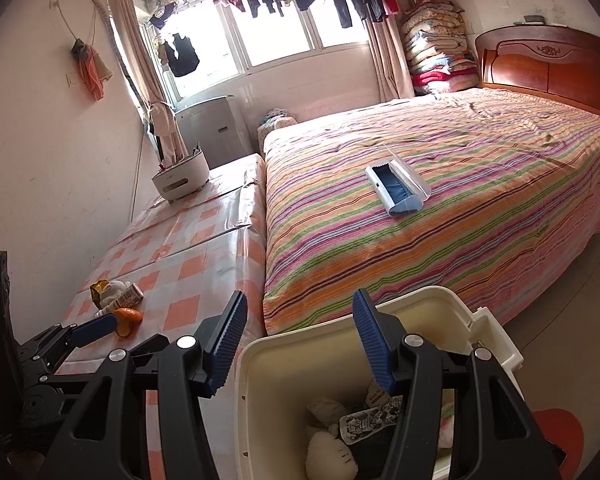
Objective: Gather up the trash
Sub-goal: 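Move both grippers back to the table toward the orange peel and wrapper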
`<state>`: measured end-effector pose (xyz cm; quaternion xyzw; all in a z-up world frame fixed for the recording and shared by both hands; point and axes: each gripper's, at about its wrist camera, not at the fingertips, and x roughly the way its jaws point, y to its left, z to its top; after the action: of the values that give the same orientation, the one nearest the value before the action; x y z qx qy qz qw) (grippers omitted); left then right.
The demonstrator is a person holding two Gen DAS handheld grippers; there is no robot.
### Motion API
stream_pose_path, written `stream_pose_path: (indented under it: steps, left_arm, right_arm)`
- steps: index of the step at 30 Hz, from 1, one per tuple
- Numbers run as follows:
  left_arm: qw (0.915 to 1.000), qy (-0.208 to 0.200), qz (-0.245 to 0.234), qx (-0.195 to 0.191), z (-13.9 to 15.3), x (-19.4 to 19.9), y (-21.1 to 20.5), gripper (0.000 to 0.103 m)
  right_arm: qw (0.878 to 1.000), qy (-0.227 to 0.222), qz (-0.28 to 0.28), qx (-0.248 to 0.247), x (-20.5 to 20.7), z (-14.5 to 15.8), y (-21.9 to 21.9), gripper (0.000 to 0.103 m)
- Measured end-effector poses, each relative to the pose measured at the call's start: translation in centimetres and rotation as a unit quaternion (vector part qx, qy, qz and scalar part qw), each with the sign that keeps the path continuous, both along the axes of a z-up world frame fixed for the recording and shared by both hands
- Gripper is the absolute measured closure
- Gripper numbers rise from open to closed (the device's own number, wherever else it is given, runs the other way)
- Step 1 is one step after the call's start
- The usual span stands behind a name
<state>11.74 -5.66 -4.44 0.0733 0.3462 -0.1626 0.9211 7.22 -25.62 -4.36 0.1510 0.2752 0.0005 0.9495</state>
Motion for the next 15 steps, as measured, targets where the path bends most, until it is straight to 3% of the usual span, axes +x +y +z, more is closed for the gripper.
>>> stream_pose_path:
  steps: [6,15]
  left_arm:
    - [0.9981,-0.005,0.061,-0.007,0.8,1.6,5.0,0.016]
    - [0.9931,0.005,0.116,-0.014,1.0,3.2,11.7,0.015]
  right_arm:
    - [0.999,0.010,0.035,-0.011,1.6,-0.3,3.5,0.049]
    - [0.996,0.029,0.082,-0.018,3.9,-1.2,8.0,0.049]
